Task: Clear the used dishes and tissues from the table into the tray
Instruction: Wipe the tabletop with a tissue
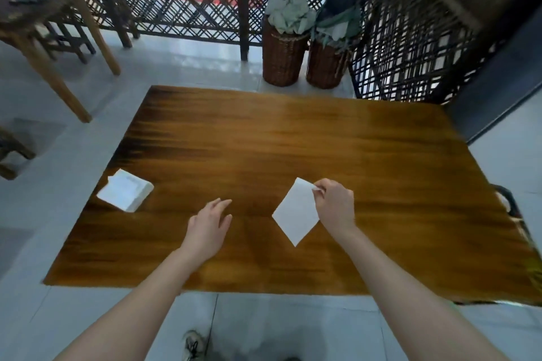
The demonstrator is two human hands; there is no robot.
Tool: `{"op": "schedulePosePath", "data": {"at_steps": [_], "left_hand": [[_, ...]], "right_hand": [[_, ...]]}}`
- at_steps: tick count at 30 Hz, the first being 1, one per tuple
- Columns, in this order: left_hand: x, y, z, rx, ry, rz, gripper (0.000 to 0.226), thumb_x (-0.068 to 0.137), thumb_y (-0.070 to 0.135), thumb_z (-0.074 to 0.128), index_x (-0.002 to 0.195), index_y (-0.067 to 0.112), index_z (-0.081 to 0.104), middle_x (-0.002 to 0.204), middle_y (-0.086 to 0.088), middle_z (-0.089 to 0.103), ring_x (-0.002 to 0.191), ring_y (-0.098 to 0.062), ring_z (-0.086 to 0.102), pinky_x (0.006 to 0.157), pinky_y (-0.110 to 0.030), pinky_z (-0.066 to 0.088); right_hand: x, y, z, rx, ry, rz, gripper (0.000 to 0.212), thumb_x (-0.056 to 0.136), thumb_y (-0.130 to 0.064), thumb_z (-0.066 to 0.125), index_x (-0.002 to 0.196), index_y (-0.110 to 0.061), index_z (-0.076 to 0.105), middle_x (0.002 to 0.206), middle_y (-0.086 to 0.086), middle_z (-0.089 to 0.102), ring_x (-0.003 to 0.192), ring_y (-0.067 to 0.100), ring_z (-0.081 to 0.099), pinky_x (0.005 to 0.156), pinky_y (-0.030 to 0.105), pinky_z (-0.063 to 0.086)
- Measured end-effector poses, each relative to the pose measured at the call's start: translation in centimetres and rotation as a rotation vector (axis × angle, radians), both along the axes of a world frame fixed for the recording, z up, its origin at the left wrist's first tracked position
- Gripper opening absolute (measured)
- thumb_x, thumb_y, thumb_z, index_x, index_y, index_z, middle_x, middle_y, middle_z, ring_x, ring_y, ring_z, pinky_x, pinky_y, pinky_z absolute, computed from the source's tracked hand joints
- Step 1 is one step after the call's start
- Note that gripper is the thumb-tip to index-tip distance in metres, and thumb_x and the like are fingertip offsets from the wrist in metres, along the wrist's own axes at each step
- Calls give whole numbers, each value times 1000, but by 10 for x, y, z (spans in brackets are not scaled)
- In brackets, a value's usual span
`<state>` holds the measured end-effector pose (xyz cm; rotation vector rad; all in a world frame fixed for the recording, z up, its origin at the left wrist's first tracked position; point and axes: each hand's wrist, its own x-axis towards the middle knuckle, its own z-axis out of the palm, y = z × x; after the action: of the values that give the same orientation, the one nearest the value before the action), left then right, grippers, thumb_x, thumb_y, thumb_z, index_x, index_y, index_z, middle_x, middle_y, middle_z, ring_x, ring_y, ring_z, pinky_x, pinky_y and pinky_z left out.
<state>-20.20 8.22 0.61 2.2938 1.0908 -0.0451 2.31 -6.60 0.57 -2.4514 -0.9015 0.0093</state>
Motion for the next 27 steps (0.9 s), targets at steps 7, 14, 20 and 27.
{"op": "schedulePosePath", "data": {"at_steps": [7,14,20,27], "left_hand": [[62,-54,-10,57,39,-72,44,100,34,40,144,27,38,151,-2,35,139,-21,32,110,-44,28],[125,-89,-20,31,54,-171,43,100,33,40,143,26,38,150,-2,36,138,-21,33,110,-44,29],[187,-115,-31,8,52,-235,44,100,32,42,143,25,38,150,-3,36,137,-22,35,110,-44,29],[257,-125,-50,-20,65,-237,45,101,32,40,145,25,36,152,-2,33,139,-22,33,112,-45,26]], "right_hand": [[65,-100,-19,-43,57,-123,14,90,-11,55,92,-17,68,84,-5,69,71,10,55,73,31,30],[119,-168,-21,-90,76,-241,10,89,-12,59,96,-15,67,87,-2,70,75,14,61,78,38,48],[165,-203,-22,-92,84,-324,16,90,-15,61,103,-11,68,93,3,72,81,17,65,80,42,53],[235,-217,-28,-60,92,-367,14,89,-16,62,101,-10,68,91,3,71,76,15,64,76,38,56]]}}
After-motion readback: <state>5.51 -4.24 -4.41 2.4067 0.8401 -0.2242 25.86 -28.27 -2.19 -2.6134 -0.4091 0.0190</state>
